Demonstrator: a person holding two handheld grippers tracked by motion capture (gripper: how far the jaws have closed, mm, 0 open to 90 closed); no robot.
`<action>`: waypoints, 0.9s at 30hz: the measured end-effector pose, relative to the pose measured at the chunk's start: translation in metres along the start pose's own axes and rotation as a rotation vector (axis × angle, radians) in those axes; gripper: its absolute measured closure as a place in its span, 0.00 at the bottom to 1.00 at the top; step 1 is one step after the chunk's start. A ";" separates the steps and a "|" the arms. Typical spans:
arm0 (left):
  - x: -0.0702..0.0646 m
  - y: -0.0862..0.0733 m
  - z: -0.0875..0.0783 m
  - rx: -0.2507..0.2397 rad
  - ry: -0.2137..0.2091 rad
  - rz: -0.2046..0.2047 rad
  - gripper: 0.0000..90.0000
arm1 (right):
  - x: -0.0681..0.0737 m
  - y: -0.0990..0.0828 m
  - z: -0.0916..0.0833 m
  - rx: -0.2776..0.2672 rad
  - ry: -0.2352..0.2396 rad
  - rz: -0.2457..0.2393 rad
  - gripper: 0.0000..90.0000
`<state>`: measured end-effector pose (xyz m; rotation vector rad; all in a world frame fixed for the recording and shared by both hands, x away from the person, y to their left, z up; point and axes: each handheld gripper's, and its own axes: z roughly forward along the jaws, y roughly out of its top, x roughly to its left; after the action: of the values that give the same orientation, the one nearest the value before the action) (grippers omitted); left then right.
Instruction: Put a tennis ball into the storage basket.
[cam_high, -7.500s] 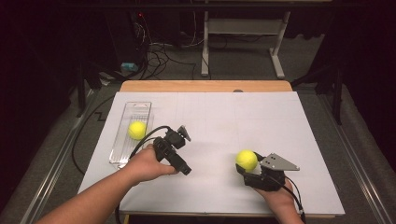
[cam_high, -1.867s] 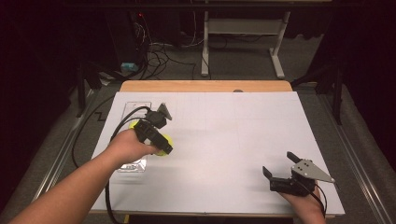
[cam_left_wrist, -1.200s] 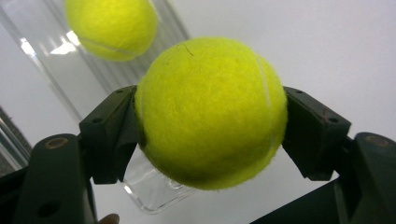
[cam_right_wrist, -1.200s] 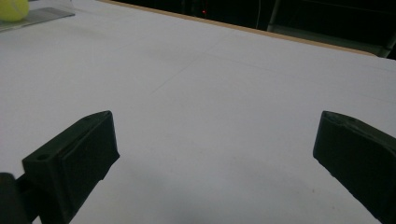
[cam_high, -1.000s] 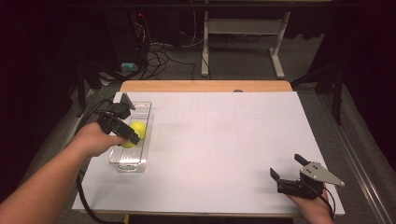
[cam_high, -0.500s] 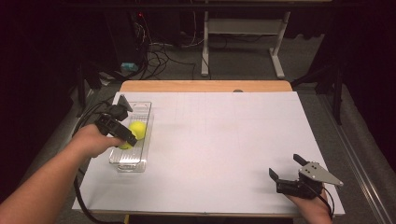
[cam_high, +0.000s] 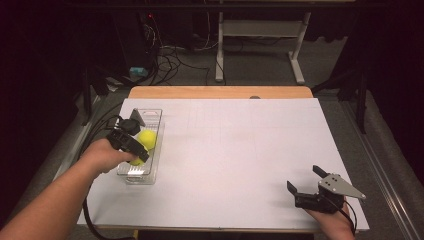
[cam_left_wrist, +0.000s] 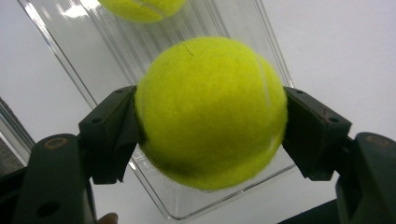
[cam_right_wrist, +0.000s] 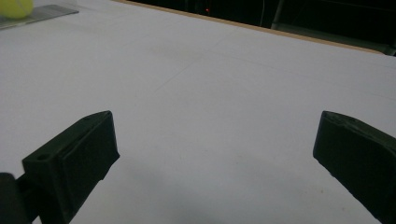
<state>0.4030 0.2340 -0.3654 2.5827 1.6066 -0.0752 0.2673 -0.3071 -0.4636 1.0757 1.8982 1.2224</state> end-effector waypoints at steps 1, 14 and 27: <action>0.000 0.000 0.002 -0.005 0.003 -0.001 0.29 | 0.000 0.000 0.000 -0.001 0.001 -0.001 0.00; -0.002 0.000 -0.005 -0.038 -0.010 0.018 0.01 | 0.001 0.000 0.000 0.000 0.000 -0.004 0.00; -0.024 0.011 -0.012 -0.077 -0.026 0.065 0.01 | 0.001 0.000 0.001 0.000 0.005 -0.003 0.00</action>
<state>0.4016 0.2090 -0.3506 2.5621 1.4853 -0.0406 0.2673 -0.3054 -0.4641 1.0700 1.9031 1.2245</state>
